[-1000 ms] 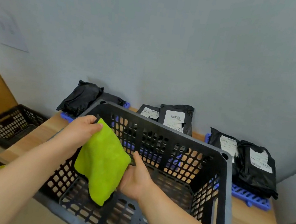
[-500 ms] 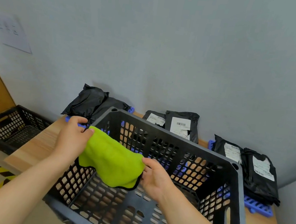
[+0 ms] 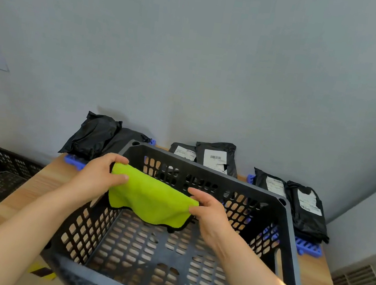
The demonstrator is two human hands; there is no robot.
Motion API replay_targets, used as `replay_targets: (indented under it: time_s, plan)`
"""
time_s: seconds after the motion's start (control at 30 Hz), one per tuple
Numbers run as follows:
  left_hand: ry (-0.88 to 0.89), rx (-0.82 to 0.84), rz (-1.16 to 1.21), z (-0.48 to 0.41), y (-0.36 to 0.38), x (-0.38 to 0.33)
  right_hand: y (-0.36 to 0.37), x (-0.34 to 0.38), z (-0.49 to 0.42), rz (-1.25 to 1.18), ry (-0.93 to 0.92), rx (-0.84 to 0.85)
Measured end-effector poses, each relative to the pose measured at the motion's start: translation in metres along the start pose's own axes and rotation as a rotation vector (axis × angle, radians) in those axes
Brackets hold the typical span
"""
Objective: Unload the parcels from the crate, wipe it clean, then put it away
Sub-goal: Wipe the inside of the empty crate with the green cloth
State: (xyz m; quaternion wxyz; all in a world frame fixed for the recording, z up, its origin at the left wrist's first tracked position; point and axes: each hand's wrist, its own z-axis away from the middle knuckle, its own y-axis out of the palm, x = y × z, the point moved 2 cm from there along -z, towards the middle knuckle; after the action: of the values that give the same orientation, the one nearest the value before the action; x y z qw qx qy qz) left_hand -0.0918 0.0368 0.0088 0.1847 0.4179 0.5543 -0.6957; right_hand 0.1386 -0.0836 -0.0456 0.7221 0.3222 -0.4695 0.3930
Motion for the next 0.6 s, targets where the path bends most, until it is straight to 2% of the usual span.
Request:
replay_targets:
  time_s: [0.07, 0.13, 0.27, 0.33, 0.37, 0.47, 0.5, 0.6]
  plan:
    - [0.060, 0.040, -0.173, 0.002, 0.000, -0.004, -0.003, 0.002, 0.004, 0.371, -0.100, -0.069]
    - [0.141, 0.009, -0.346, 0.002, 0.003, -0.005, -0.004, 0.002, 0.006, 0.639, -0.174, -0.125]
    - [0.251, -0.053, -0.517, 0.003, 0.002, -0.004, -0.004, 0.012, 0.009, 0.896, -0.266, -0.173]
    - [0.234, -0.035, -0.485, 0.000, -0.002, -0.002, -0.006, 0.020, 0.015, 0.888, -0.254, -0.196]
    - [0.189, -0.004, -0.391, -0.002, -0.003, -0.001, -0.009, 0.023, 0.017, 0.840, -0.231, -0.203]
    - [-0.022, 0.051, 0.105, -0.007, -0.005, 0.001, -0.012, 0.030, 0.030, 0.509, -0.085, -0.207]
    - [-0.067, 0.048, 0.197, -0.007, 0.000, 0.001, -0.011, 0.030, 0.034, 0.423, -0.050, -0.221]
    - [0.005, -0.032, 0.125, -0.004, 0.019, -0.011, -0.005, 0.027, 0.042, 0.334, -0.080, -0.321]
